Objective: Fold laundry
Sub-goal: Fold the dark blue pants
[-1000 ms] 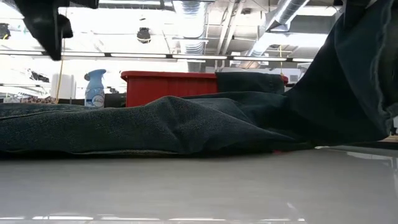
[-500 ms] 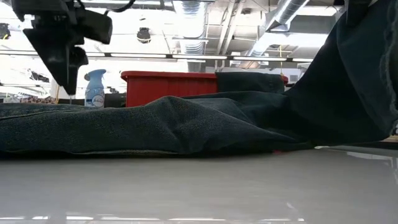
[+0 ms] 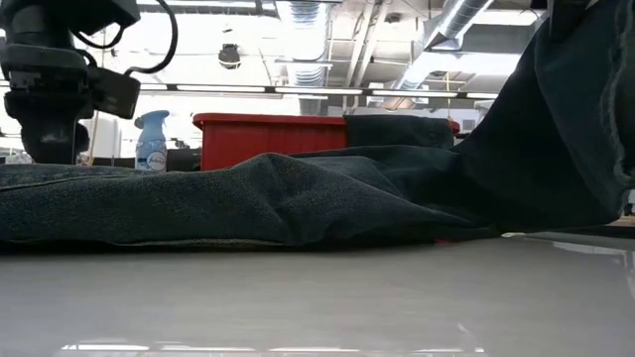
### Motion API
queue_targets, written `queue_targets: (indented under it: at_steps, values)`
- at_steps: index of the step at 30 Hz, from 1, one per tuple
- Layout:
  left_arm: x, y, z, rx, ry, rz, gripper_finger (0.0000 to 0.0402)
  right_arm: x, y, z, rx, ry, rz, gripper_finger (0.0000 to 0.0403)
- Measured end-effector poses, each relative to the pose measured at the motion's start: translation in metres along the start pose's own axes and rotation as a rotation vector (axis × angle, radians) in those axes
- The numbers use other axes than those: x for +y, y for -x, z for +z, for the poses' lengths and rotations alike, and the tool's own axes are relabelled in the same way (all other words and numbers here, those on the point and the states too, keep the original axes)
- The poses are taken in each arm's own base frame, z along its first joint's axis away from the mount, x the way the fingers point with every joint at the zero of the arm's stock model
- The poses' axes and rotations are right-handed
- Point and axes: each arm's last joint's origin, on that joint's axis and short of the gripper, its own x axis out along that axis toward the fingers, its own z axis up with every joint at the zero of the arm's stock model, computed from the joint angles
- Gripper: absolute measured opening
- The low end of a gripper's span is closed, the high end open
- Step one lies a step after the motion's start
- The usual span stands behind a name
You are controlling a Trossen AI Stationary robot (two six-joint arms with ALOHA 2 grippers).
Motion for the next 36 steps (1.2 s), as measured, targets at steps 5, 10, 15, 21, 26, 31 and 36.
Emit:
queue_targets:
  at_steps: [5,10,15,21,26,31,36]
  values:
    - [0.005,-0.008,-0.005,0.011,-0.032,0.032,0.0261,0.000,0.000,0.000,-0.001,-0.002,0.006,0.0022]
    - [0.012,-0.017,-0.011,0.029,-0.006,0.053,0.0261,0.003,0.000,0.002,-0.013,-0.007,0.039,0.0022]
    - [0.010,-0.027,-0.015,0.104,-0.038,-0.121,0.0260,0.003,0.000,0.002,-0.014,0.018,0.041,0.0022]
    - [0.020,-0.040,-0.027,0.193,0.019,-0.147,0.0212,0.003,0.000,0.003,-0.019,0.012,0.045,0.0022]
    - [0.021,-0.039,-0.029,0.220,0.057,-0.153,0.0094,0.003,0.000,0.003,-0.020,0.012,0.043,0.0022]
    - [0.010,-0.028,-0.020,0.210,0.217,-0.163,0.0010,-0.001,0.000,0.002,-0.021,-0.057,-0.011,0.0022]
    - [-0.009,0.001,-0.001,0.119,0.274,-0.144,0.0003,-0.005,0.000,0.000,-0.045,-0.153,-0.090,0.0022]
